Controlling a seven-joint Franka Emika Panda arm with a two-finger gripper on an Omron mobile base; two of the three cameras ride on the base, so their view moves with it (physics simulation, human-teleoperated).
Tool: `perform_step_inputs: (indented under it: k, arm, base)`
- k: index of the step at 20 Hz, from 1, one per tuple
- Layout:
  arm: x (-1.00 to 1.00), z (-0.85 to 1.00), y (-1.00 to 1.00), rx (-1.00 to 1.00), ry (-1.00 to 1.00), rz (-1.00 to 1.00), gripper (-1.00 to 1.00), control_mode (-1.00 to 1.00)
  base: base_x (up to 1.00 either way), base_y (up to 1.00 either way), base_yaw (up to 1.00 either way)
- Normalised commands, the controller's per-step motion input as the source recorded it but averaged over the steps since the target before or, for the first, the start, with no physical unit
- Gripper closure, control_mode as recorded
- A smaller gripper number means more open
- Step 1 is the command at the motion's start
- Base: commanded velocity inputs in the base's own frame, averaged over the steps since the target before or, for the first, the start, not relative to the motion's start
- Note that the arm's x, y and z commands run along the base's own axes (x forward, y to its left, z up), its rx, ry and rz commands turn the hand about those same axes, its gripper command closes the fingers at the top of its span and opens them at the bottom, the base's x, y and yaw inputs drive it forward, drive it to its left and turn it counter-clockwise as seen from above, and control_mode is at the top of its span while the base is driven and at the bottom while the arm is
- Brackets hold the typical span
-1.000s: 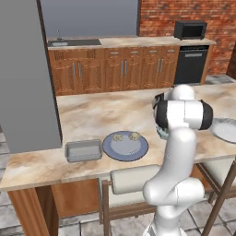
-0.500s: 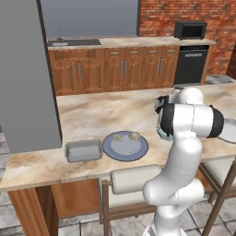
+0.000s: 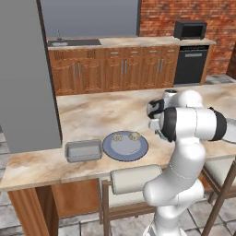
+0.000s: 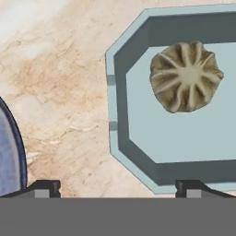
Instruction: Place two dumplings into each of the tupperware containers and then place the containers in the fridge.
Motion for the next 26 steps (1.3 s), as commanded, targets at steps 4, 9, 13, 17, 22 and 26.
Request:
perform_step_inputs:
  k: [4,9,13,17,22,26]
  arm:
    - [0.02,-0.08,0.05,0.0,0.0,0.0,-1.0,-1.0]
    - [0.13,-0.16,0.0,0.0,0.0,0.0,-1.0,-1.0]
    - [0.08,-0.26,0.0,0.0,0.0,0.02,-1.0,-1.0]
    - [0.0,-0.24,0.0,0.0,0.0,0.02,-1.0,-1.0]
    - [0.04,-0.18,0.0,0.0,0.0,0.03,-1.0,-1.0]
    - [0.26,-0.03,0.0,0.0,-0.07,0.03,-1.0,-1.0]
  base:
    - [0.0,0.0,0.0]
    - [0.0,0.0,0.0]
    - [0.0,0.0,0.0]
    - [0.0,0.0,0.0]
    - [0.0,0.0,0.0]
    - [0.0,0.0,0.0]
